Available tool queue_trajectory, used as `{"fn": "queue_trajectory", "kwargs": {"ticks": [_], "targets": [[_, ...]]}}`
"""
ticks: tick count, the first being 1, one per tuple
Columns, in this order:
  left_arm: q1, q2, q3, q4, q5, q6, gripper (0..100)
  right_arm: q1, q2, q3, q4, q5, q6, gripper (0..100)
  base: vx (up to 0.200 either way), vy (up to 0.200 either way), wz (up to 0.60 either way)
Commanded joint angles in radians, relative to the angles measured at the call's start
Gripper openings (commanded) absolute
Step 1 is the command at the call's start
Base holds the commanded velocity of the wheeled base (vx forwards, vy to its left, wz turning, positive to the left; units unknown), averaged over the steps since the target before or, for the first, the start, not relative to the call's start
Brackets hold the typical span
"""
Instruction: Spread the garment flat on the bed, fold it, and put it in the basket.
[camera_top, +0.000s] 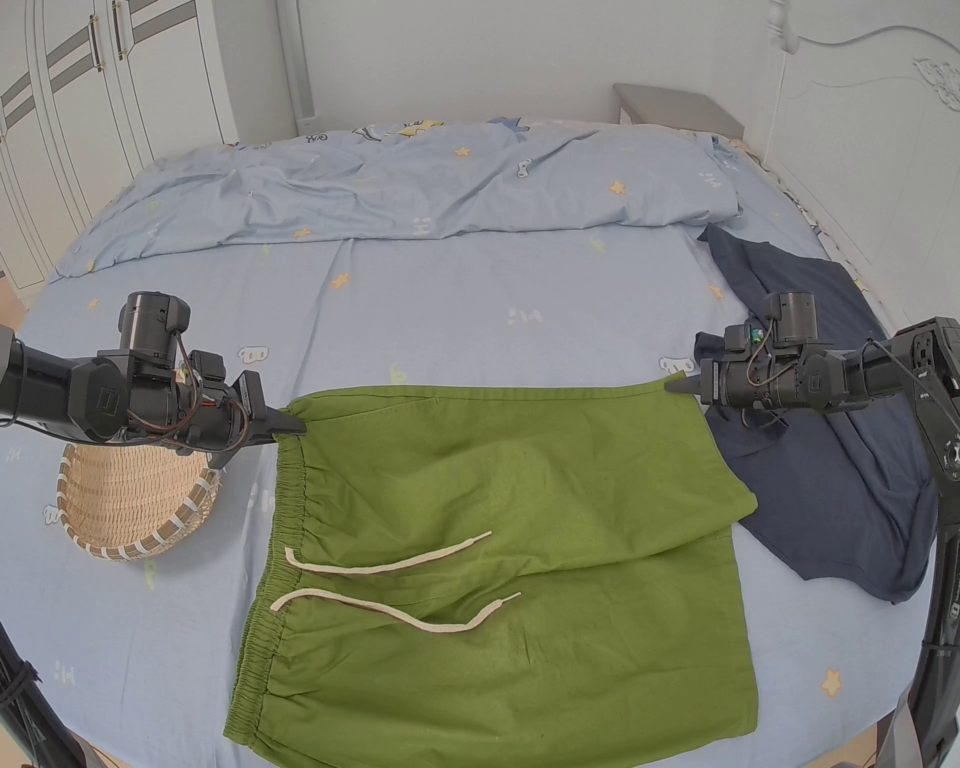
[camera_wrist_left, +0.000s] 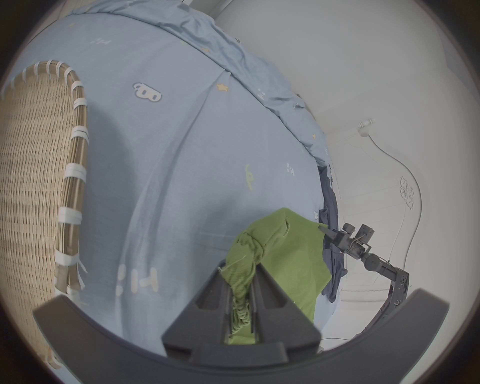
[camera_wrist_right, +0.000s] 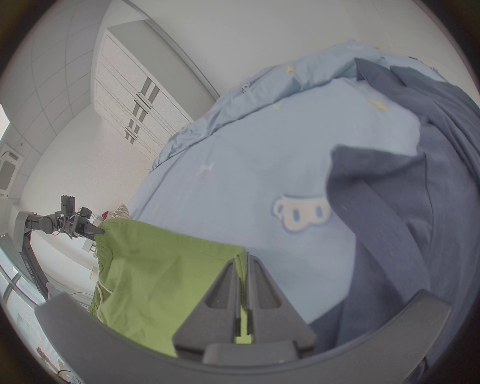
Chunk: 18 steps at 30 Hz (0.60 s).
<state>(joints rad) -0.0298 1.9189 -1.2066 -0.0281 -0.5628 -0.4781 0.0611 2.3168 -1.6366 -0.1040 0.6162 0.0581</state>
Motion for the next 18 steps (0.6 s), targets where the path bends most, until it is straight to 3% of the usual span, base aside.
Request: {"fn": "queue_trajectory", "kwargs": {"ticks": [1,6,11,18], "targets": [[0.013,0.014,-0.018,-0.001,0.007,-0.001,0,0.023,-0.027,-0.075,0.004,-0.004,0.025,0,0.0,0.0,0.0],[0.045,0.012,-0.028,-0.001,0.007,0.004,0,0.059,-0.025,-0.16,0.009,-0.015,0.063,0,0.0,0.0,0.0],[0.07,0.012,-0.036,-0.012,0.006,0.004,0,0.085,-0.017,-0.246,0.041,-0.076,0.065,0,0.0,0.0,0.0],[0.11,0.017,-0.039,-0.058,0.006,0.004,0,0.097,0.021,-0.321,0.066,-0.081,0.065,0,0.0,0.0,0.0]]}}
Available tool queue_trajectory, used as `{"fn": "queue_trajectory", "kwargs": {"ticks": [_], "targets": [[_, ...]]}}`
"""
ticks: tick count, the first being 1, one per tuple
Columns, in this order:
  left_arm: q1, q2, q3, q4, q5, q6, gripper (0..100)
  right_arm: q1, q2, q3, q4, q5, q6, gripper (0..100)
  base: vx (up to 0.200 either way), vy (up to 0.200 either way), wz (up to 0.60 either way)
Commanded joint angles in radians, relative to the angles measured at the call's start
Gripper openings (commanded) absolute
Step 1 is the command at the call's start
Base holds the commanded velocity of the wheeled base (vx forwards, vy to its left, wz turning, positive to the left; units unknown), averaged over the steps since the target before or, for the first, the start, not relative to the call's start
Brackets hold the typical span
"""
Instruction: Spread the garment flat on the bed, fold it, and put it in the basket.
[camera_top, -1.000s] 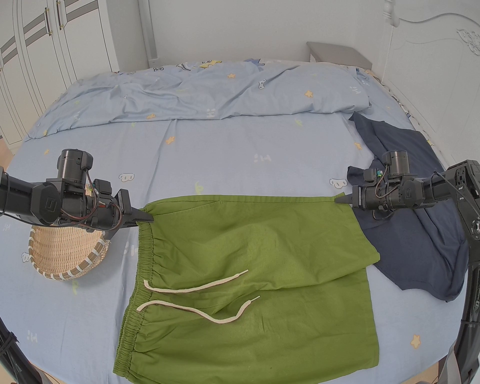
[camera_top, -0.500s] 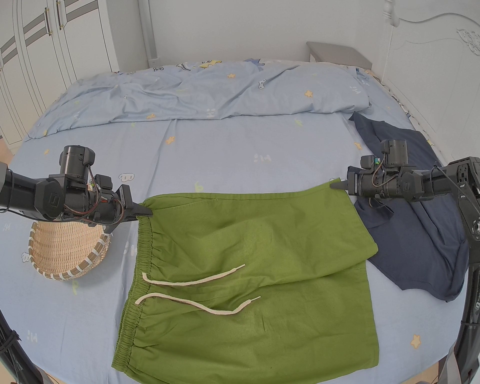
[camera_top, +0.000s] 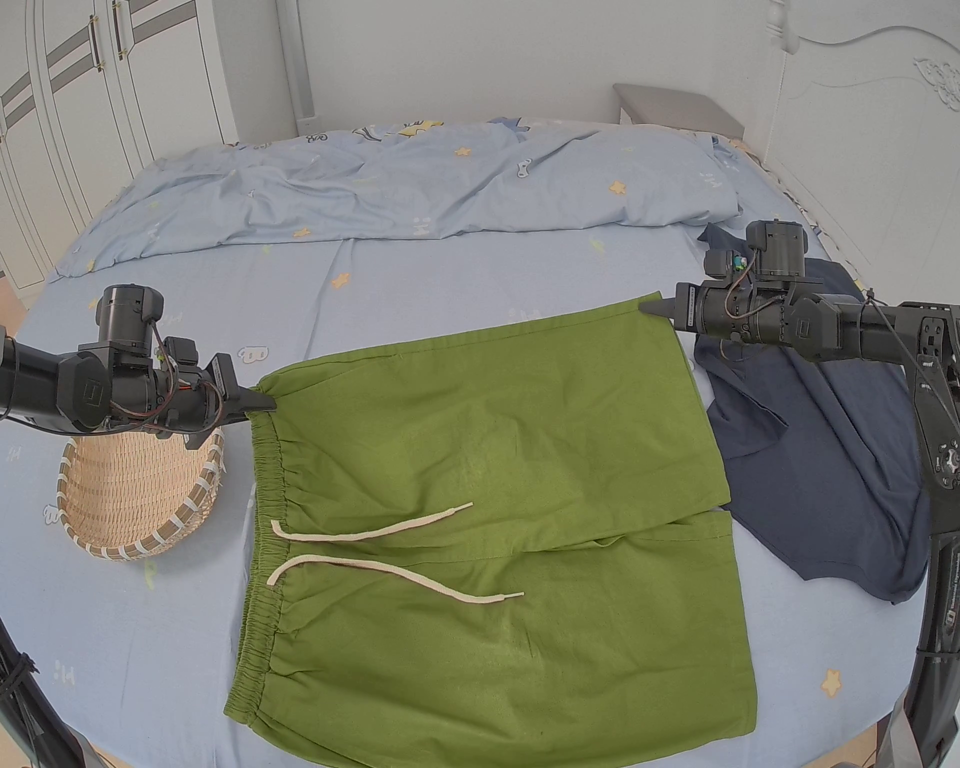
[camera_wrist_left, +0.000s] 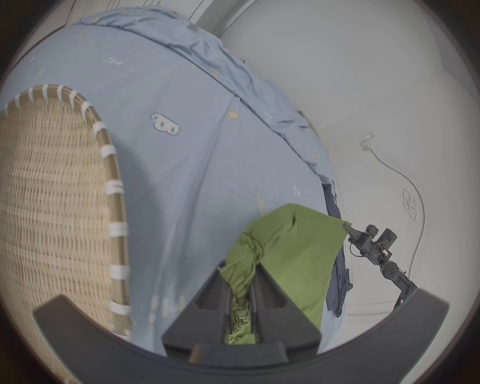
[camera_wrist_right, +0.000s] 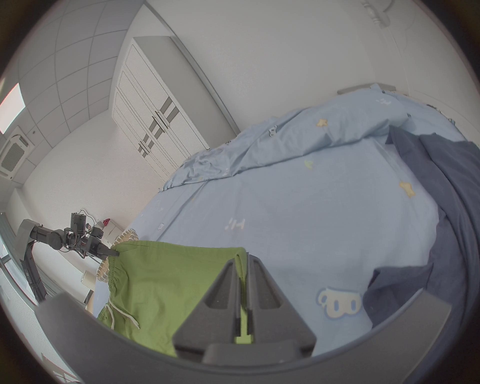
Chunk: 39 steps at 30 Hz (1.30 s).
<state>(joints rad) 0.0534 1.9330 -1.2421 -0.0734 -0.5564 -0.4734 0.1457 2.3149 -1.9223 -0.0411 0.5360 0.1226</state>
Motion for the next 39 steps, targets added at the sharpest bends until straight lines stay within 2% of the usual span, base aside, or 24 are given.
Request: {"fn": "queue_trajectory", "kwargs": {"ticks": [1,9,20,21,22,32,39], "targets": [[0.028,0.003,-0.003,-0.012,0.0,-0.001,0,0.012,0.023,-0.035,0.003,-0.001,0.0,0,0.0,0.0,0.0],[0.045,0.037,-0.011,-0.026,0.001,-0.001,0,0.034,0.078,-0.078,-0.005,-0.048,0.009,0,0.0,0.0,0.0],[0.046,0.067,-0.033,-0.025,0.001,-0.001,0,0.035,0.113,-0.078,-0.01,-0.065,0.017,0,0.0,0.0,0.0],[0.046,0.067,-0.033,-0.025,0.003,-0.001,0,0.035,0.113,-0.078,-0.01,-0.067,0.017,100,0.0,0.0,0.0],[0.045,0.069,-0.033,-0.026,0.003,-0.001,100,0.04,0.12,-0.078,-0.01,-0.07,0.019,100,0.0,0.0,0.0],[0.032,0.055,-0.025,-0.026,0.001,0.001,100,0.032,0.107,-0.078,-0.008,-0.071,0.046,100,0.0,0.0,0.0],[-0.001,-0.081,0.046,-0.025,0.003,0.001,100,-0.021,-0.031,-0.047,-0.002,-0.068,0.051,100,0.0,0.0,0.0]]}}
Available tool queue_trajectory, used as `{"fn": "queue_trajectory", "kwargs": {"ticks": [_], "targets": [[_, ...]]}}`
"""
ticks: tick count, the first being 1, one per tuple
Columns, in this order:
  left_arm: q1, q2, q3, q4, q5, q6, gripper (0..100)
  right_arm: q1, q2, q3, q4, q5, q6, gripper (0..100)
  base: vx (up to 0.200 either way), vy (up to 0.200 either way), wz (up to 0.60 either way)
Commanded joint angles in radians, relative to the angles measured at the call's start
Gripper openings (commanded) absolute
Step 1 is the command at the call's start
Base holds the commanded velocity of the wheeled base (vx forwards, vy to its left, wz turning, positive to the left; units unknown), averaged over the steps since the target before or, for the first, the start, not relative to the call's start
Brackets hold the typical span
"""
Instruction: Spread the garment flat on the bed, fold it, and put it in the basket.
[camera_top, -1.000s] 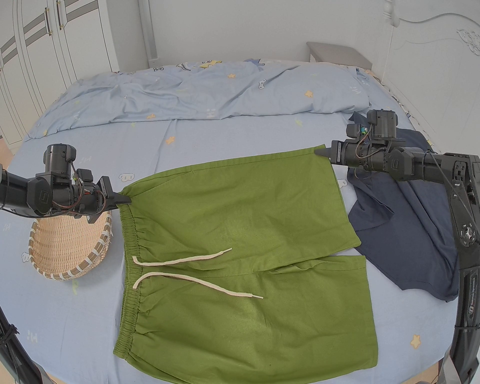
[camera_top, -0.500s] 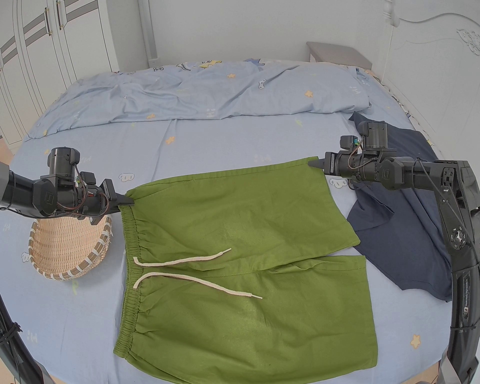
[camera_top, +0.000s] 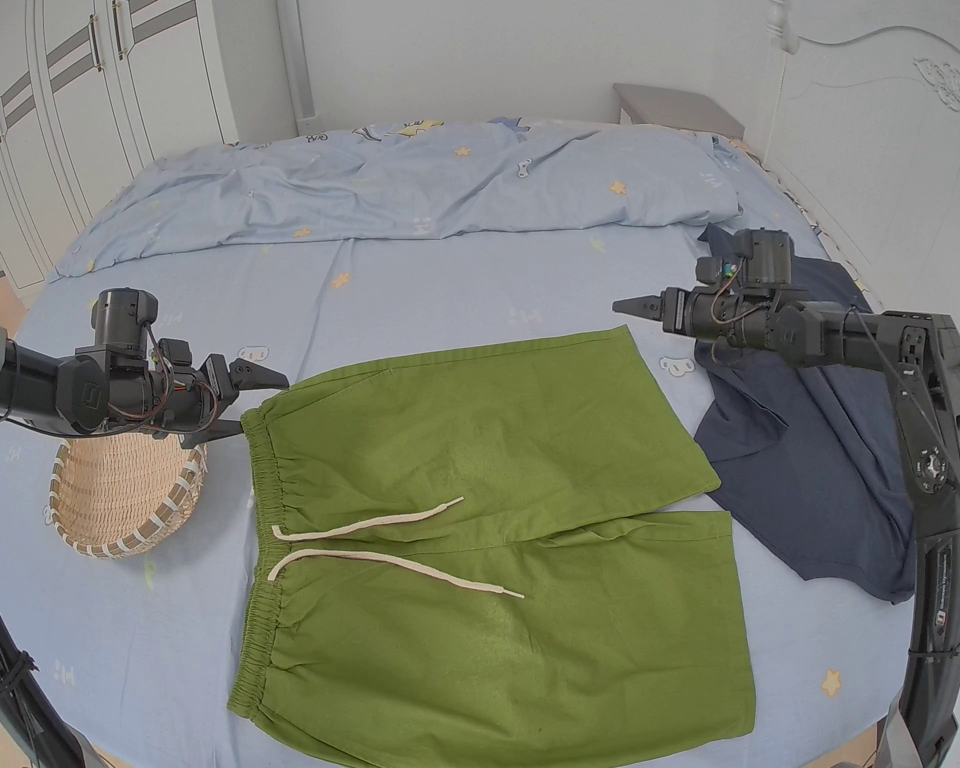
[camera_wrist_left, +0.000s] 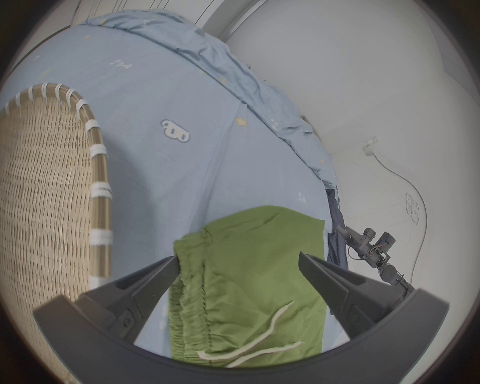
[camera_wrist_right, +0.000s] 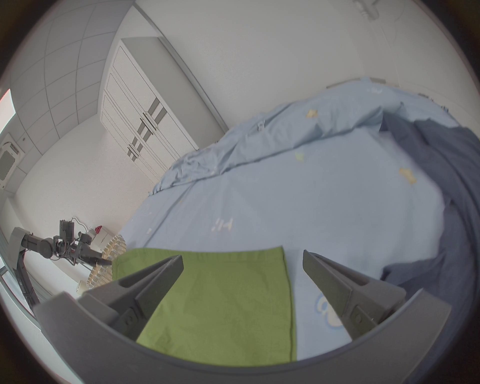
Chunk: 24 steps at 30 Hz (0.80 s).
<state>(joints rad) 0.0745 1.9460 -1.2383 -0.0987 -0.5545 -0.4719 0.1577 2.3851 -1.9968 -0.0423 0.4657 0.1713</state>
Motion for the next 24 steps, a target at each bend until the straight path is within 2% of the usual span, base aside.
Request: {"fn": "queue_trajectory", "kwargs": {"ticks": [1,3,4,10,11,12,13,14,15,16,18,20,24], "targets": [[-0.027,-0.142,0.068,0.001,0.001,-0.001,100,-0.047,-0.175,0.112,-0.001,0.004,0.01,100,0.0,0.0,0.0],[-0.027,-0.142,0.068,0.001,0.001,-0.001,100,-0.047,-0.175,0.112,-0.001,0.004,0.01,100,0.0,0.0,0.0],[-0.027,-0.219,0.118,-0.001,0.005,-0.001,100,-0.069,-0.319,0.303,-0.013,0.01,0.014,100,0.0,0.0,0.0],[-0.018,-0.325,0.266,-0.001,0.013,-0.001,100,-0.087,-0.58,0.688,-0.03,0.017,0.017,100,0.0,0.0,0.0],[-0.012,-0.348,0.307,-0.001,0.024,-0.001,100,-0.092,-0.643,0.799,-0.042,0.024,0.017,100,0.0,0.0,0.0],[-0.012,-0.348,0.307,-0.001,0.024,-0.001,100,-0.092,-0.643,0.799,-0.042,0.024,0.017,100,0.0,0.0,0.0],[-0.009,-0.389,0.375,0.007,0.041,-0.002,100,-0.092,-0.721,0.957,-0.068,0.03,0.017,100,0.0,0.0,0.0],[-0.01,-0.409,0.416,0.005,0.042,-0.002,100,-0.09,-0.75,1.024,-0.083,0.031,0.017,100,0.0,0.0,0.0],[-0.01,-0.415,0.43,0.005,0.042,-0.002,100,-0.09,-0.759,1.046,-0.09,0.033,0.017,100,0.0,0.0,0.0],[-0.01,-0.443,0.522,0.001,0.039,-0.007,100,-0.086,-0.802,1.17,-0.12,0.045,0.019,100,0.0,0.0,0.0],[-0.01,-0.452,0.569,0.001,0.033,-0.007,100,-0.084,-0.819,1.234,-0.137,0.057,0.017,100,0.0,0.0,0.0],[-0.009,-0.453,0.688,-0.001,0.033,-0.002,100,-0.082,-0.843,1.382,-0.175,0.091,0.019,100,0.0,0.0,0.0],[0.019,-0.452,0.806,-0.001,0.025,-0.002,100,-0.082,-0.836,1.478,-0.202,0.102,0.017,100,0.0,0.0,0.0]]}}
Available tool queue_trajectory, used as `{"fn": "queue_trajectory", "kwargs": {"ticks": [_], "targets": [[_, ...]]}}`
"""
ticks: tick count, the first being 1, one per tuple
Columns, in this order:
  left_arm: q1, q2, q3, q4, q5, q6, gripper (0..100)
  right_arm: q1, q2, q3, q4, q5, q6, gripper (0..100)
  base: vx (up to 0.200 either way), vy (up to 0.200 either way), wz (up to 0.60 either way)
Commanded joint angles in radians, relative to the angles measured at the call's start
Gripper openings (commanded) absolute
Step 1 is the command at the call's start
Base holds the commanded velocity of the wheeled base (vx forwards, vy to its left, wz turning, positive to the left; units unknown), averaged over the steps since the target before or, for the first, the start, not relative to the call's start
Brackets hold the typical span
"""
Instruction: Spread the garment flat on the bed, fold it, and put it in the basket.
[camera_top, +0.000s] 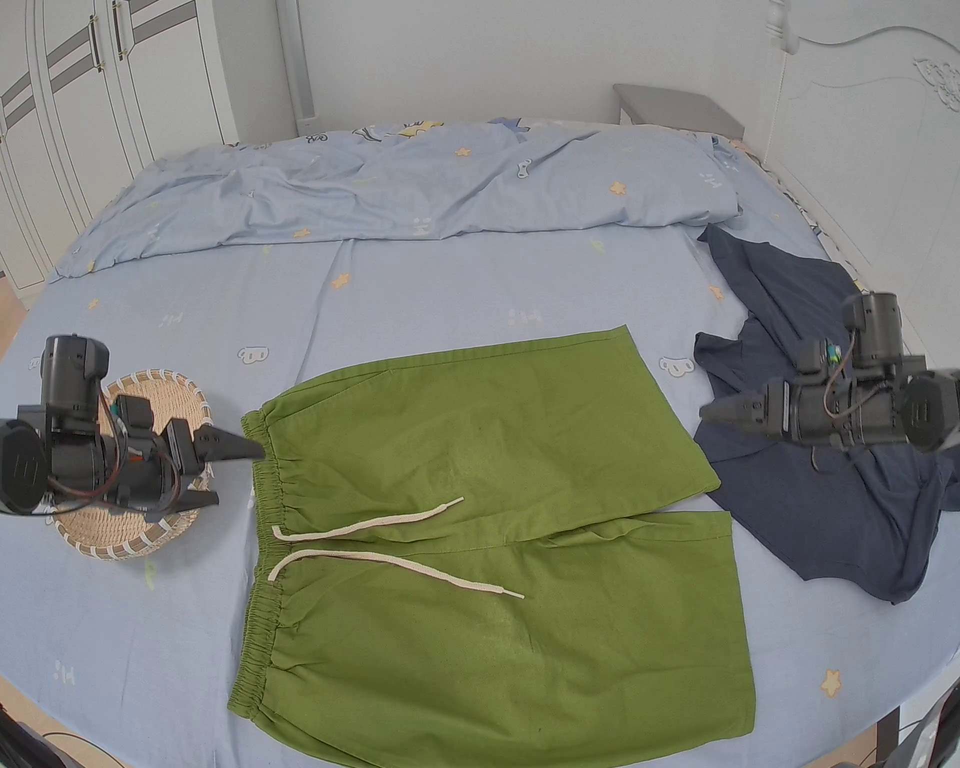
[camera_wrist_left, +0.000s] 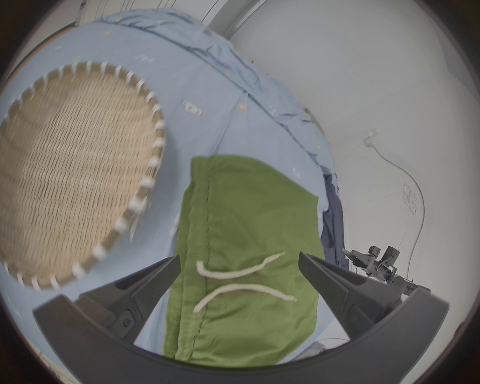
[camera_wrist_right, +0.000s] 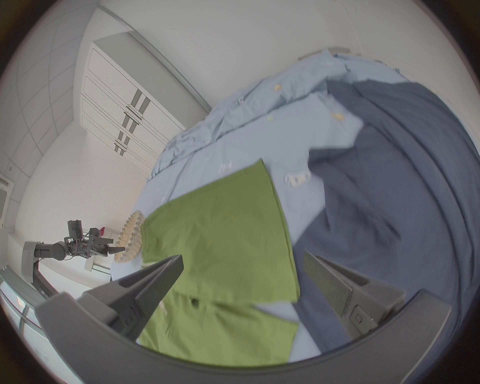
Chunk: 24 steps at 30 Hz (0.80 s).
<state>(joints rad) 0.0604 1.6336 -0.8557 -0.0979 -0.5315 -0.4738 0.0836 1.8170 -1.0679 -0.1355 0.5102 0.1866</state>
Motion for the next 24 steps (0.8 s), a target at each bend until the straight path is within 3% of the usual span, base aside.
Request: {"fn": "queue_trajectory", "kwargs": {"ticks": [1,5,10,13,24], "targets": [[0.036,-0.14,0.437,-0.002,0.001,0.0,100,-0.008,-0.266,0.557,-0.108,0.057,0.002,100,0.0,0.0,0.0],[0.033,-0.143,0.527,-0.003,-0.012,0.011,100,-0.001,-0.271,0.608,-0.111,0.056,-0.003,100,0.0,0.0,0.0],[0.07,-0.132,0.58,0.001,-0.004,0.172,100,0.008,-0.277,0.608,-0.11,0.053,-0.006,100,0.0,0.0,0.0],[0.098,-0.127,0.586,0.01,-0.005,0.218,100,0.031,-0.277,0.612,-0.11,0.051,-0.003,100,0.0,0.0,0.0],[0.085,-0.049,0.587,0.003,-0.038,0.216,100,0.045,-0.275,0.617,-0.111,0.05,-0.001,100,0.0,0.0,0.0]]}}
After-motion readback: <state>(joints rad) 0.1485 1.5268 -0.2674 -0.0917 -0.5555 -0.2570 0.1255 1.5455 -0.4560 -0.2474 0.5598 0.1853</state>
